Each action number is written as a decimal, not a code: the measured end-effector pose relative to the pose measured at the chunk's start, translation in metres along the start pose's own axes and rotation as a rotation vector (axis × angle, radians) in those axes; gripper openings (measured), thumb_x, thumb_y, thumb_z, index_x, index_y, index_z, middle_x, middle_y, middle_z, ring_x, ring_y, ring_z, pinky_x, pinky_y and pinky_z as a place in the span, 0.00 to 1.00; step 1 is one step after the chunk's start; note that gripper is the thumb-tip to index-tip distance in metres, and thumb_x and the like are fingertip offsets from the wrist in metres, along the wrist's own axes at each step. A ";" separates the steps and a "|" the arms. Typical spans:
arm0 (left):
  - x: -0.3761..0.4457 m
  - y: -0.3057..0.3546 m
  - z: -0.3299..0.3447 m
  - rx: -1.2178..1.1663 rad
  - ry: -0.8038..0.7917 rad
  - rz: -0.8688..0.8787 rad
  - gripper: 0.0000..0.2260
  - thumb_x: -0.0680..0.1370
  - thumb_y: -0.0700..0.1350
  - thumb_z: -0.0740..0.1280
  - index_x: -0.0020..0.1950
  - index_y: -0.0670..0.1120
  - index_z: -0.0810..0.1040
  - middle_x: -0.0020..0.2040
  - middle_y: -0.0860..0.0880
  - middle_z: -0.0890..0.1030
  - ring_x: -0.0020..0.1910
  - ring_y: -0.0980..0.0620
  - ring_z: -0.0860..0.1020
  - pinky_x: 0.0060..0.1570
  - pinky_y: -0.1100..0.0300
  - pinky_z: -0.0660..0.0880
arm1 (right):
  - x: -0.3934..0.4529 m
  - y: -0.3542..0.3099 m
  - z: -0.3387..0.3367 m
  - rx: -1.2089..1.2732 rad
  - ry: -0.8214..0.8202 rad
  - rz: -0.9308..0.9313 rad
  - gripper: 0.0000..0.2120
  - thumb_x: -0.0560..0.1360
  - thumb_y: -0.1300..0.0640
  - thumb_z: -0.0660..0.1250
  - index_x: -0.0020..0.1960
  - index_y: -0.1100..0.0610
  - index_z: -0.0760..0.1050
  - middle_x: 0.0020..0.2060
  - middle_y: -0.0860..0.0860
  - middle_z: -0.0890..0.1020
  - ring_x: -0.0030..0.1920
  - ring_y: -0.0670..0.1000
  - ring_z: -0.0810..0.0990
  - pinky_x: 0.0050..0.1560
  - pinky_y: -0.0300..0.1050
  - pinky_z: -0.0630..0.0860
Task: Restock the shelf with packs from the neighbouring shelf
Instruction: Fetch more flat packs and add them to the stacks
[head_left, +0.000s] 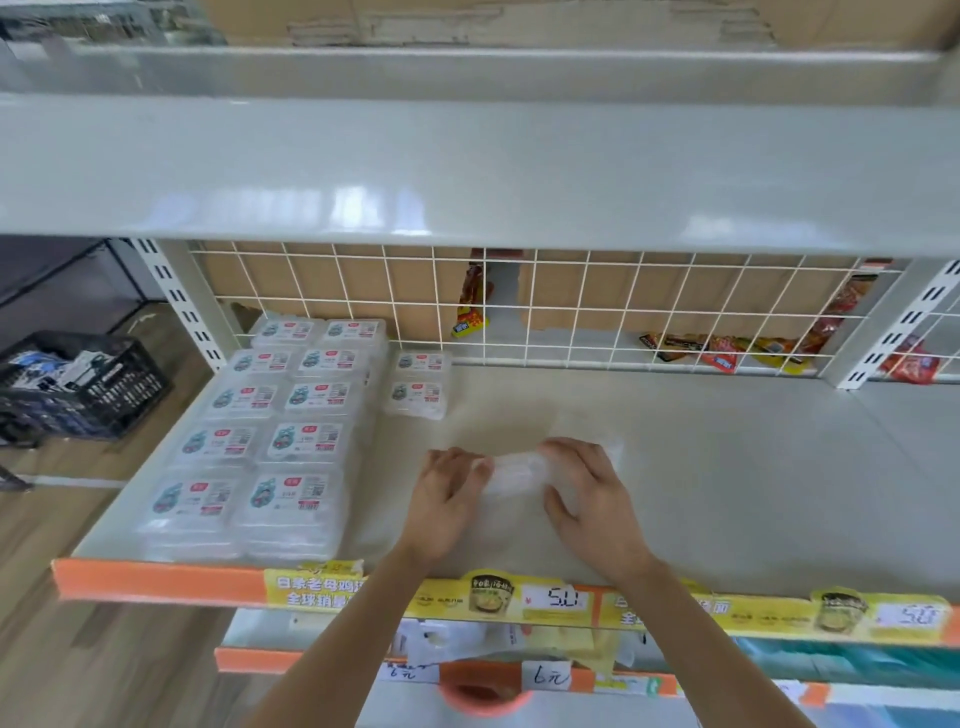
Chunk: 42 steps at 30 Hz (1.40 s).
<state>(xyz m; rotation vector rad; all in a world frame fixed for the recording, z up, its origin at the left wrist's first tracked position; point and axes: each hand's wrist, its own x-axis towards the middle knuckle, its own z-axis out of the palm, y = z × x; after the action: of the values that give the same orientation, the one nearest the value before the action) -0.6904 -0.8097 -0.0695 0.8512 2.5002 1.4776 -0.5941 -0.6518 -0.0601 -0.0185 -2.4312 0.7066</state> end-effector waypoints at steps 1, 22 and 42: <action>0.000 0.000 -0.001 -0.046 0.001 -0.016 0.11 0.74 0.57 0.57 0.41 0.55 0.76 0.40 0.56 0.76 0.48 0.51 0.70 0.48 0.67 0.65 | 0.000 -0.004 0.002 0.024 -0.051 0.033 0.19 0.69 0.57 0.59 0.60 0.53 0.69 0.56 0.45 0.70 0.55 0.49 0.72 0.56 0.33 0.67; 0.004 0.010 -0.105 0.637 -0.142 0.510 0.03 0.70 0.39 0.65 0.40 0.47 0.77 0.39 0.51 0.77 0.39 0.50 0.75 0.40 0.63 0.67 | 0.045 -0.053 0.041 -0.146 -0.629 -0.136 0.17 0.77 0.45 0.57 0.63 0.50 0.61 0.57 0.49 0.74 0.55 0.51 0.70 0.49 0.44 0.67; -0.004 -0.002 -0.139 0.535 -0.077 0.384 0.09 0.73 0.44 0.64 0.49 0.45 0.80 0.47 0.48 0.79 0.46 0.47 0.76 0.46 0.54 0.74 | 0.168 -0.038 0.115 -0.347 -0.568 0.124 0.27 0.80 0.51 0.56 0.75 0.55 0.51 0.74 0.52 0.52 0.74 0.52 0.49 0.69 0.51 0.58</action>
<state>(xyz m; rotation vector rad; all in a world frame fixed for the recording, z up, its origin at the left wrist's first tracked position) -0.7394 -0.9197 0.0008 1.5052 2.8243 0.8106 -0.7898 -0.7111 -0.0282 -0.1228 -3.0974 0.3605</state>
